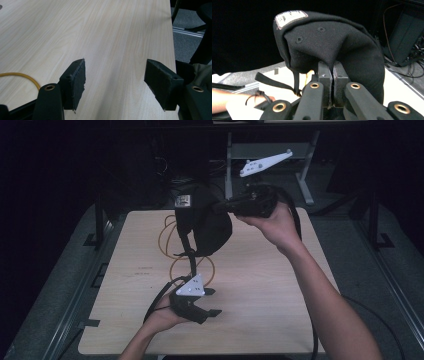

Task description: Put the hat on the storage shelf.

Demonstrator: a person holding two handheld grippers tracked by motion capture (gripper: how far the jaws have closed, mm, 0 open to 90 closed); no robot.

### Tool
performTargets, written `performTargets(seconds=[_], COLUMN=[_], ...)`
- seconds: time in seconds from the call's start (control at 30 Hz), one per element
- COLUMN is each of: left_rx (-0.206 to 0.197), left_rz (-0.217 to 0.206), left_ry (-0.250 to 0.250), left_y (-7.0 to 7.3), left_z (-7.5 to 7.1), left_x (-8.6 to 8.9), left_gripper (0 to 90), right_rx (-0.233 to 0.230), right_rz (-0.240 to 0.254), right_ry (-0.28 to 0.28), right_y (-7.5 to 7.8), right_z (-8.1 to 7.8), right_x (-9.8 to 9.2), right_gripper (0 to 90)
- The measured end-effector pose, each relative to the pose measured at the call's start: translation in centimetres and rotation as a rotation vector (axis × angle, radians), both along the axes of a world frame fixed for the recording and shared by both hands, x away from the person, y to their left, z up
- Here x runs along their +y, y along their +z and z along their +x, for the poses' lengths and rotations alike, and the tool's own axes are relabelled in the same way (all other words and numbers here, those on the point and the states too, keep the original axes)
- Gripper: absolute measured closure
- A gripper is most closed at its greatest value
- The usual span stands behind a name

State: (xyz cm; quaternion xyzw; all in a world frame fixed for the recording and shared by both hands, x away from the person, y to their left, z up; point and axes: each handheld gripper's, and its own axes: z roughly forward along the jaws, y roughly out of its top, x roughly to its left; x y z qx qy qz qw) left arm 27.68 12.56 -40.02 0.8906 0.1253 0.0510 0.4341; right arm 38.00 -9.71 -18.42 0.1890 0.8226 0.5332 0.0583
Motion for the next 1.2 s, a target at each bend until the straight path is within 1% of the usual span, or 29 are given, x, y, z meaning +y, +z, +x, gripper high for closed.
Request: performTargets(seconds=[0.03, 0.1, 0.13, 0.17, 0.2, 0.23, 0.27, 0.3, 0.33, 0.4, 0.43, 0.57, 0.67, 0.7, 0.87, 0.97, 1.07, 1.1, 1.2], left_rx=[-0.003, -0.021, -0.012, -0.012, -0.011, -0.013, -0.013, -0.027, -0.034, -0.03, -0.039, -0.046, -0.044, -0.047, -0.045, -0.046, -0.044, -0.045, -0.046], left_rz=[0.0, 0.011, 0.011, 0.011, 0.014, 0.018, 0.018, 0.029, 0.03, 0.021, 0.03, 0.046, 0.042, 0.042, 0.042, 0.045, 0.031, 0.029, 0.022], left_ry=[-0.007, -0.02, -0.015, -0.015, -0.021, -0.024, -0.024, -0.031, -0.033, -0.036, -0.042, -0.053, -0.047, -0.043, -0.039, -0.038, -0.031, -0.029, -0.029], left_y=[0.0, 0.0, -0.1, -0.1, -0.1, -0.1, -0.1, -0.1, -0.1, -0.1, -0.1, 0.0, 0.0, 0.0, 0.0, -0.1, 0.0, 0.0, 0.1], left_z=[0.0, 0.1, 0.0, 0.0, -0.1, -0.2, -0.2, -0.2, -0.1, -0.1, -0.1, -0.2, -0.2, -0.2, -0.1, -0.1, 0.0, 0.0, 0.1], left_x=[0.0, -0.1, -0.2, -0.2, -0.3, -0.4, -0.4, -0.6, -0.7, -0.8, -0.8, -0.9, -1.0, -1.0, -0.9, -0.9, -0.8, -0.8, -0.9], left_gripper=[33.3, 33.3, 33.3, 33.3, 33.3, 33.3, 33.3, 33.3, 33.3, 33.3, 33.3, 33.3, 33.3, 33.3, 33.3, 33.3, 33.3, 33.3, 33.3], right_rx=[0.002, -0.002, 0.001, 0.001, 0.016, 0.015, 0.005, 0.008, 0.007, 0.009, 0.006, 0.009, 0.017, 0.03, 0.047, 0.063, 0.071, 0.079, 0.083], right_rz=[-0.001, -0.005, 0.0, 0.0, 0.005, 0.007, 0.009, 0.014, 0.018, 0.02, 0.021, 0.021, 0.026, 0.029, 0.022, 0.007, -0.004, -0.006, -0.014], right_ry=[0.004, 0.01, 0.013, 0.013, 0.008, 0.01, 0.014, 0.012, 0.011, 0.008, 0.008, 0.0, 0.0, 0.006, 0.001, -0.001, 0.0, 0.0, 0.003], right_y=[0.1, 0.2, 0.1, 0.1, 0.1, 0.1, 0.1, 0.1, 0.1, 0.1, 0.1, 0.0, 0.0, -0.2, -0.6, -1.1, -1.5, -1.5, -1.8], right_z=[0.2, 0.6, 0.8, 0.8, 1.0, 1.1, 1.3, 1.4, 1.5, 1.8, 2.0, 2.6, 2.9, 3.3, 4.0, 4.7, 5.1, 5.1, 5.4], right_x=[0.4, 1.1, 1.5, 1.5, 2.2, 2.4, 2.7, 3.0, 3.2, 3.8, 4.1, 5.2, 5.7, 6.3, 7.4, 8.5, 9.2, 9.4, 9.7], right_gripper=[87.6, 87.7, 87.7, 87.7, 87.8, 87.8, 87.9, 88.0, 88.0, 87.9, 88.0, 87.8, 87.8, 87.6, 87.3, 87.3, 87.2, 87.2, 87.0])
